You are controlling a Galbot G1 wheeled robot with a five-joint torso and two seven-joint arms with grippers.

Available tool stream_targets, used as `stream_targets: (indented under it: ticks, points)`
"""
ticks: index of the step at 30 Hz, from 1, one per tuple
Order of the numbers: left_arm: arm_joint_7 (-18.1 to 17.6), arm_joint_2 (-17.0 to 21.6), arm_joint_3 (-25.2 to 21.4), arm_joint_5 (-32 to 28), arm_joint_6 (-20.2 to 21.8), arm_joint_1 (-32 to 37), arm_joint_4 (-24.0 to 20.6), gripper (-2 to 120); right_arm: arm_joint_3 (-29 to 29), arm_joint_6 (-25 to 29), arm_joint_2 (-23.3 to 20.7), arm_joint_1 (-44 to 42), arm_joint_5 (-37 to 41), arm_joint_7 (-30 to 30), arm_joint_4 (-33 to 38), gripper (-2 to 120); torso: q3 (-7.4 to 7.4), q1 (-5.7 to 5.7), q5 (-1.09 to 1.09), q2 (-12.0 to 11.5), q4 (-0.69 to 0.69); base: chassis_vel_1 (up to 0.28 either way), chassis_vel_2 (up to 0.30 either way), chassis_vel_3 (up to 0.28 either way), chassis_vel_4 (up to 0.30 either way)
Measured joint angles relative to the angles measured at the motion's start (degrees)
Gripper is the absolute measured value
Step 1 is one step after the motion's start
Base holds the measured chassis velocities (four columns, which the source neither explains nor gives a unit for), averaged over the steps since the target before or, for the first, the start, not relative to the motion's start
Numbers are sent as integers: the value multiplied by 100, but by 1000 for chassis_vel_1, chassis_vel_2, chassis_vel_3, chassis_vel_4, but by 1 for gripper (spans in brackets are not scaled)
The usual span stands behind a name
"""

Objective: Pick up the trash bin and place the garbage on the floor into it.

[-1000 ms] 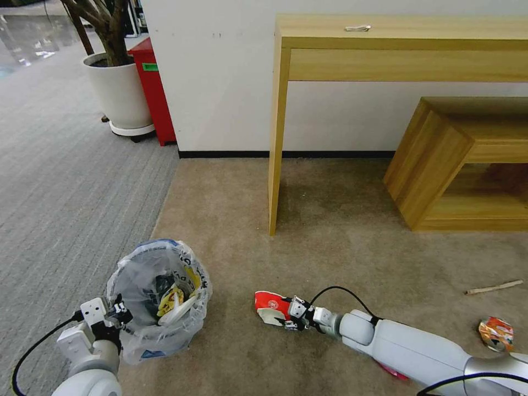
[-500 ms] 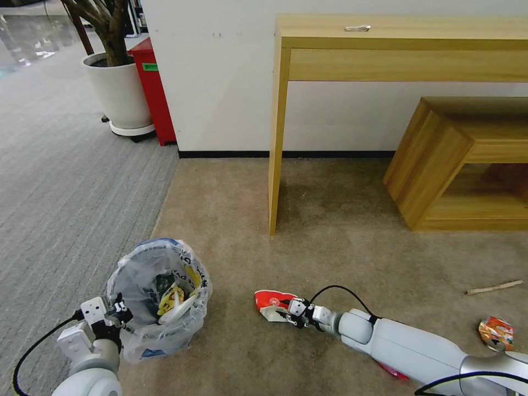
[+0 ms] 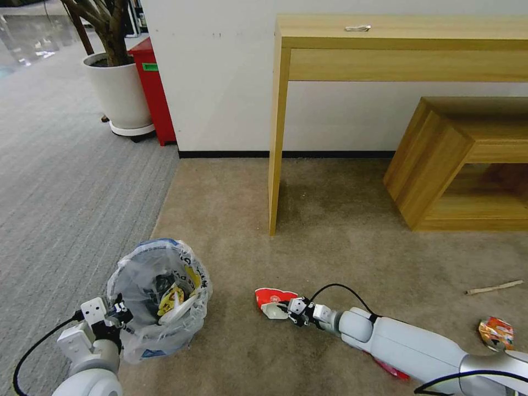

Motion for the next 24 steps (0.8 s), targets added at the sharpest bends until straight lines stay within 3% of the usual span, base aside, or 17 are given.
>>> stream_targets:
  ticks: [8, 24]
  points:
    - [-2, 7, 9, 8, 0, -7, 35, 0, 201, 197, -131, -70, 36, -1, 108, 2, 0, 0, 0, 0, 0, 0, 0, 0, 0]
    - [0, 131, 56, 47, 6, -29, 194, 0, 1637, 401, -787, -630, 120, 101, 1261, 0, 0, 0, 0, 0, 0, 0, 0, 0, 0]
